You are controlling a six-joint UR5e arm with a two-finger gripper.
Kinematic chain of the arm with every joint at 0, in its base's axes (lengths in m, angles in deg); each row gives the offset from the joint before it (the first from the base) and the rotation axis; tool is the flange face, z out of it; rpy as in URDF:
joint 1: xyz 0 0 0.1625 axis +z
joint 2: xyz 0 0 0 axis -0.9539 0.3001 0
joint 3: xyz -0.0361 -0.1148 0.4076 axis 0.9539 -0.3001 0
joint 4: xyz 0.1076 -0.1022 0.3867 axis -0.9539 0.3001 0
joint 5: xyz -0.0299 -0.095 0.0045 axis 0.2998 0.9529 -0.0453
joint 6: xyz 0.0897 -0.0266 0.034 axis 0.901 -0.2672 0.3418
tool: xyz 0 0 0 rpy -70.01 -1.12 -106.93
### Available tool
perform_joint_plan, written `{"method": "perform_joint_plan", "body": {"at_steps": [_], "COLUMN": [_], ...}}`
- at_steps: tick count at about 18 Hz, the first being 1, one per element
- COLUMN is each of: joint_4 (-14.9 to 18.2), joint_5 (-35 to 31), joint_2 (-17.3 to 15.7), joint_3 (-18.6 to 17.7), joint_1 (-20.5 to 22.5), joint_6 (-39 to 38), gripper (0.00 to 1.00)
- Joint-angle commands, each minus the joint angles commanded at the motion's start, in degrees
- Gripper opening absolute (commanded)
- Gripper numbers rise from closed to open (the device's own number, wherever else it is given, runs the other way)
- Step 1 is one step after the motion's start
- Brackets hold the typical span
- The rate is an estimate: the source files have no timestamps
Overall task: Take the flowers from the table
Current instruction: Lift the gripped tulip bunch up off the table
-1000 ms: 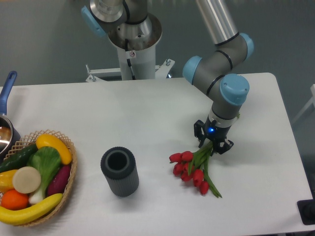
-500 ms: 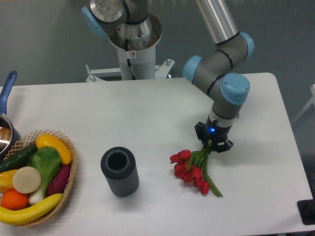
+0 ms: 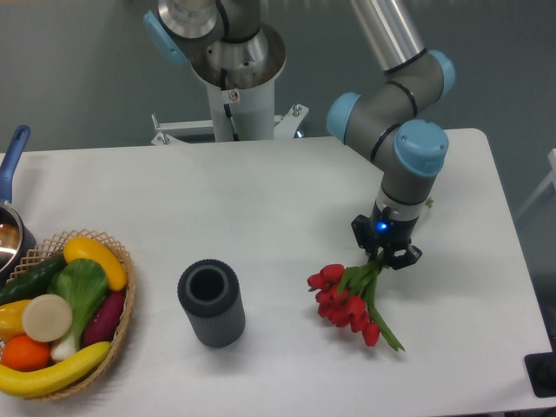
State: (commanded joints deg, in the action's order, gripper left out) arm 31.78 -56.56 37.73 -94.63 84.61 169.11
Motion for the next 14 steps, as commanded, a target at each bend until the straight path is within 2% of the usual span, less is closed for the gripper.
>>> {"method": "perform_joint_plan", "body": {"at_steps": [5, 9, 14], "joint_4": [0.00, -0.09, -0.09], "joint_5": [11.68, 18.54, 30.56], "joint_2": [-5.54, -9.84, -13.72], "joint_3": [0.17, 0.18, 0.18], "joint_1": [0.44, 0.53, 0.88], "joint_6": [-7.54, -14.40, -19.86], "gripper": [0.27, 0.28, 0.28]}}
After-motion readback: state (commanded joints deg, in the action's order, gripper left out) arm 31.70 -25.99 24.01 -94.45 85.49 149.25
